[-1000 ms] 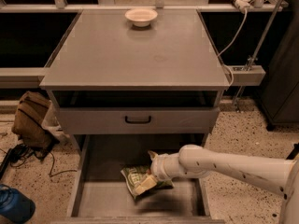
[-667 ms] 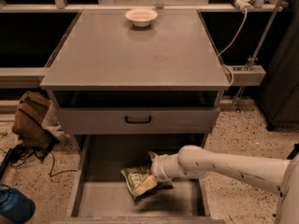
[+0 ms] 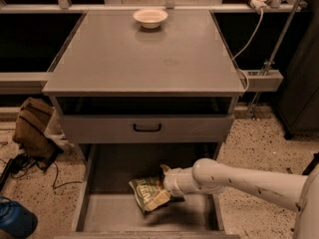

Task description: Pick green jalapeno chip bag from middle drawer and place on counter

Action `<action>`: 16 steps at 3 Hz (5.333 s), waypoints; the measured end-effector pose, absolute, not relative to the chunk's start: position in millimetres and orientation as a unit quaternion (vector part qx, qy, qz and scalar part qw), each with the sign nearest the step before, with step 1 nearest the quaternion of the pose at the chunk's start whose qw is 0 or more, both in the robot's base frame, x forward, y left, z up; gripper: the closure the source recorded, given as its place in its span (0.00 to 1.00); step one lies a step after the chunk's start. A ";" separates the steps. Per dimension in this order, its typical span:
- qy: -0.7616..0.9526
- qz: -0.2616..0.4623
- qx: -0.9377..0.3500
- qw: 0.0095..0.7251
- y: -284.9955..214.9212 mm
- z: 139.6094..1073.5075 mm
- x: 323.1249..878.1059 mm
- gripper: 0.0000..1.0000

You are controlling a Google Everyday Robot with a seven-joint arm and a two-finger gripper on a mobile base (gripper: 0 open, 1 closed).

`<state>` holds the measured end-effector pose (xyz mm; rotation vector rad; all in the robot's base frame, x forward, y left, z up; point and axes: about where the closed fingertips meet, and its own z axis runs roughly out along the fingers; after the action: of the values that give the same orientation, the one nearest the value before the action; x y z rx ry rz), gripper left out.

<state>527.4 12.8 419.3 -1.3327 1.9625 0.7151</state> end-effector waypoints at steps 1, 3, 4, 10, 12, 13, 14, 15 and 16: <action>0.750 0.277 -0.506 0.324 11.8 408.7 527.7 0.00; 0.748 0.290 -0.511 0.310 17.2 387.9 535.6 0.14; 0.748 0.290 -0.511 0.310 17.5 387.1 535.9 0.31; 0.723 0.215 -0.512 0.412 -25.3 560.1 503.0 1.00; 0.698 0.175 -0.546 0.430 -23.4 663.5 513.7 1.00; 0.698 0.175 -0.546 0.430 -23.4 663.5 513.7 1.00; 0.677 0.141 -0.566 0.448 -21.9 713.8 513.8 1.00; 0.634 0.078 -0.605 0.475 -11.9 800.2 510.4 1.00; 0.628 0.065 -0.611 0.477 -8.3 813.6 508.6 1.00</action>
Offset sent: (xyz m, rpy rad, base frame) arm 0.0138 0.0020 -0.0344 -0.0039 0.0368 0.0234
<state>508.6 -8.3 813.6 -1.4935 1.5350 0.1585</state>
